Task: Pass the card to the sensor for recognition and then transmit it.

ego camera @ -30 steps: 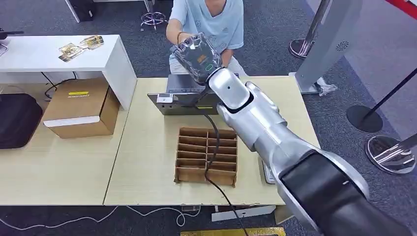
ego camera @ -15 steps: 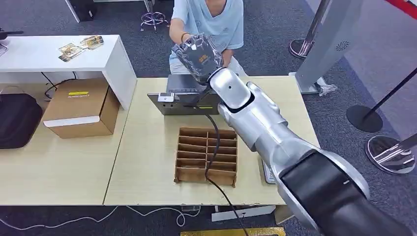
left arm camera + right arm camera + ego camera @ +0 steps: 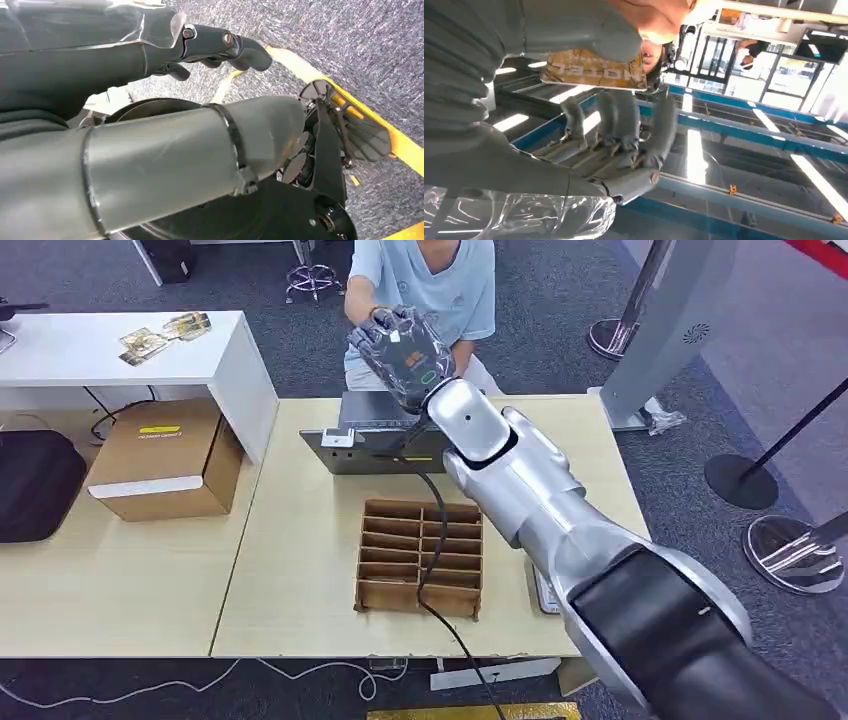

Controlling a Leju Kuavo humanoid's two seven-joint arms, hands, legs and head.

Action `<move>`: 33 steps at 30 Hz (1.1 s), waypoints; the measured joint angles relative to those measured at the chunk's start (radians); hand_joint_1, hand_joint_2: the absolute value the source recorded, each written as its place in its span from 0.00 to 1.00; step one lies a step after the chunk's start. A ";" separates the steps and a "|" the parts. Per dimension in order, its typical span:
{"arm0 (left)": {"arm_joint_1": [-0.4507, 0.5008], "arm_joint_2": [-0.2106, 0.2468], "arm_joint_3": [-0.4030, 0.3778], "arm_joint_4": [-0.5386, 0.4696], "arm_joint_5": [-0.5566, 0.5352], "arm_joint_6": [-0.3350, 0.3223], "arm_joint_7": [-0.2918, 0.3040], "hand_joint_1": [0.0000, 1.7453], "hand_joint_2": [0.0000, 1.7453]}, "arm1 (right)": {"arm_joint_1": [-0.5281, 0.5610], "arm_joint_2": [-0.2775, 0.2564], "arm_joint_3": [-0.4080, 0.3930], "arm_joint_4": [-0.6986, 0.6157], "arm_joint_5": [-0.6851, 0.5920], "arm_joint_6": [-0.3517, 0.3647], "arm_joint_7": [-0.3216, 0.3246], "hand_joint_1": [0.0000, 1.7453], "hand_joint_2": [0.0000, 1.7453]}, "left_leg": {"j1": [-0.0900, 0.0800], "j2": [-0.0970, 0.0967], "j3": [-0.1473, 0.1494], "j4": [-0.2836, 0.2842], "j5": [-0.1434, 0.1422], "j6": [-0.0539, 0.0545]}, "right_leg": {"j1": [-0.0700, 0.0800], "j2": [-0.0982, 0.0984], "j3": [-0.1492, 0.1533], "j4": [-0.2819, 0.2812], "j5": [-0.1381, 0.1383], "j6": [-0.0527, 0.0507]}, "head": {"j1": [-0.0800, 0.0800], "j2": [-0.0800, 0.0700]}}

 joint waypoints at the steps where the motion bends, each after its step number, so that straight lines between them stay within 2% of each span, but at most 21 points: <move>1: 0.000 0.000 0.000 0.000 -0.003 0.000 0.000 0.00 0.00 | 0.000 0.000 0.000 0.000 0.001 0.000 0.002 0.00 1.00 | 0.000 0.000 0.000 0.000 0.000 0.000 | 0.000 0.000 0.000 0.000 0.000 0.000 | 0.000 0.000; 5: 0.000 0.000 0.000 0.000 -0.006 -0.001 0.000 0.00 0.00 | 0.001 0.000 -0.007 0.000 -0.005 -0.007 0.007 0.00 1.00 | 0.000 0.000 0.000 0.000 0.000 0.000 | 0.000 0.000 0.000 0.000 0.000 0.000 | 0.000 0.000; 13: 0.001 0.002 0.000 0.000 -0.008 -0.009 -0.002 0.00 0.00 | 0.017 -0.005 -0.050 -0.036 -0.037 -0.091 0.005 0.00 1.00 | 0.000 0.000 0.000 0.000 0.000 0.000 | 0.000 0.000 0.000 0.000 0.000 0.000 | 0.000 0.000; 18: 0.003 0.002 0.000 0.000 -0.010 -0.009 -0.003 0.00 0.00 | 0.046 -0.022 -0.091 -0.114 -0.125 -0.182 -0.033 0.00 1.00 | 0.000 0.000 0.000 0.000 0.000 0.000 | 0.000 0.000 0.000 0.000 0.000 0.000 | 0.000 0.000; 22: 0.003 -0.002 0.000 0.000 0.015 -0.008 -0.023 0.00 0.00 | 0.168 -0.047 -0.164 -0.322 -0.338 -0.214 -0.155 0.00 1.00 | 0.000 0.000 0.000 0.000 0.000 0.000 | 0.000 0.000 0.000 -0.001 0.000 0.000 | 0.000 0.000; 25: 0.004 -0.005 0.006 0.000 0.020 -0.009 -0.038 0.00 0.00 | 0.318 -0.053 -0.253 -0.556 -0.470 -0.214 -0.243 0.00 1.00 | 0.000 -0.001 0.000 0.000 0.000 0.000 | 0.000 -0.001 0.000 -0.001 0.000 0.000 | 0.000 0.000; 29: 0.005 -0.006 0.015 0.000 0.026 -0.013 -0.039 0.00 0.00 | 0.478 -0.066 -0.317 -0.786 -0.666 -0.214 -0.294 0.00 1.00 | 0.000 -0.001 0.000 0.000 -0.001 0.000 | 0.000 -0.001 0.000 -0.002 0.000 0.000 | 0.000 0.000; 31: 0.006 -0.007 0.018 0.000 0.037 -0.013 -0.042 0.00 0.00 | 0.547 -0.077 -0.344 -0.889 -0.677 -0.214 -0.308 0.00 1.00 | 0.000 0.000 0.000 0.000 -0.001 0.000 | 0.000 0.000 0.000 -0.002 0.000 0.000 | 0.000 0.000; 33: 0.006 -0.007 0.029 0.000 0.053 -0.014 -0.052 0.00 0.00 | 0.609 -0.078 -0.390 -0.974 -0.611 -0.214 -0.356 0.00 1.00 | 0.000 -0.001 0.000 0.000 -0.001 0.000 | 0.000 -0.001 0.000 -0.002 0.000 0.000 | 0.000 0.000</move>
